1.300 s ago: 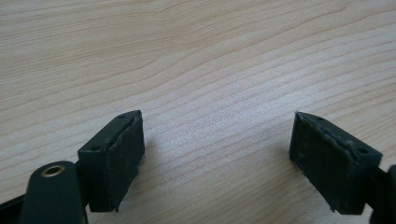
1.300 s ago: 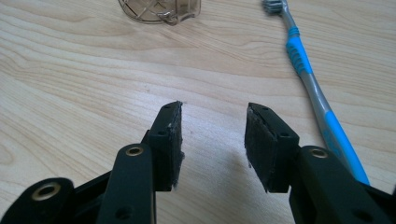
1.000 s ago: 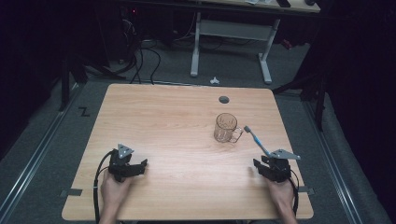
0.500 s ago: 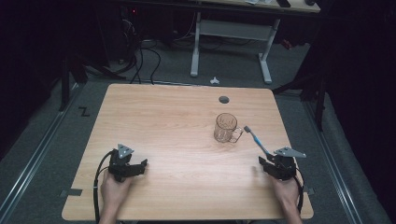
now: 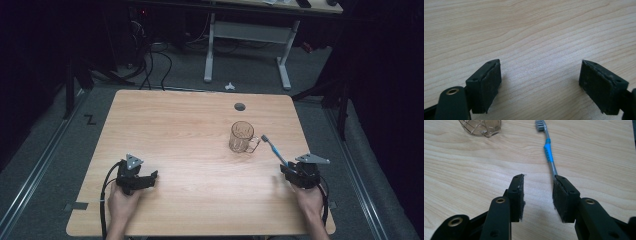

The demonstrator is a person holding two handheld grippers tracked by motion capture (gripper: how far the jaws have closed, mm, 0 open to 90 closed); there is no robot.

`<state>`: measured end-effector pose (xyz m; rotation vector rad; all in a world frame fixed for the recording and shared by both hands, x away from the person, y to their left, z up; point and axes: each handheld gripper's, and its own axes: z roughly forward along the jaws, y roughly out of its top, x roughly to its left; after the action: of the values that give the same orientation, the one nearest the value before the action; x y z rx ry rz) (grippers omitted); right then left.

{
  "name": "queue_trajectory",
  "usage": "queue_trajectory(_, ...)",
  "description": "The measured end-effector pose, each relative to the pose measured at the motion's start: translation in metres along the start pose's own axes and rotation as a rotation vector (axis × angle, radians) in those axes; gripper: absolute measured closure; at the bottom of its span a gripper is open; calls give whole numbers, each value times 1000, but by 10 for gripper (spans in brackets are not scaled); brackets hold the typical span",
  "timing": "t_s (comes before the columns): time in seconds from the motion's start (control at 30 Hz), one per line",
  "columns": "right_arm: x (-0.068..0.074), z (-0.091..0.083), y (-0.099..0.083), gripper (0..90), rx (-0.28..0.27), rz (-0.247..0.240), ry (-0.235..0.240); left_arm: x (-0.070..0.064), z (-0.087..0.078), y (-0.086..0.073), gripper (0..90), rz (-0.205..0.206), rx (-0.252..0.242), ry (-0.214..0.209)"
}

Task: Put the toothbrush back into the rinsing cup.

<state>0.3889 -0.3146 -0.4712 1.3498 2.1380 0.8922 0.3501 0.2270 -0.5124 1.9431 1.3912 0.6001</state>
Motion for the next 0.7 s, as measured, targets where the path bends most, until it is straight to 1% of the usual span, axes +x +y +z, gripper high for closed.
queue_trajectory(0.43, -7, -1, 14, 616, 4, -9, -9, 0, 0, 0, 185, 0, 0, 0)
queue_trajectory(0.7, -11, -3, 23, 616, 6, -25, -15, 0, 0, 0, 185, 0, 0, 0)
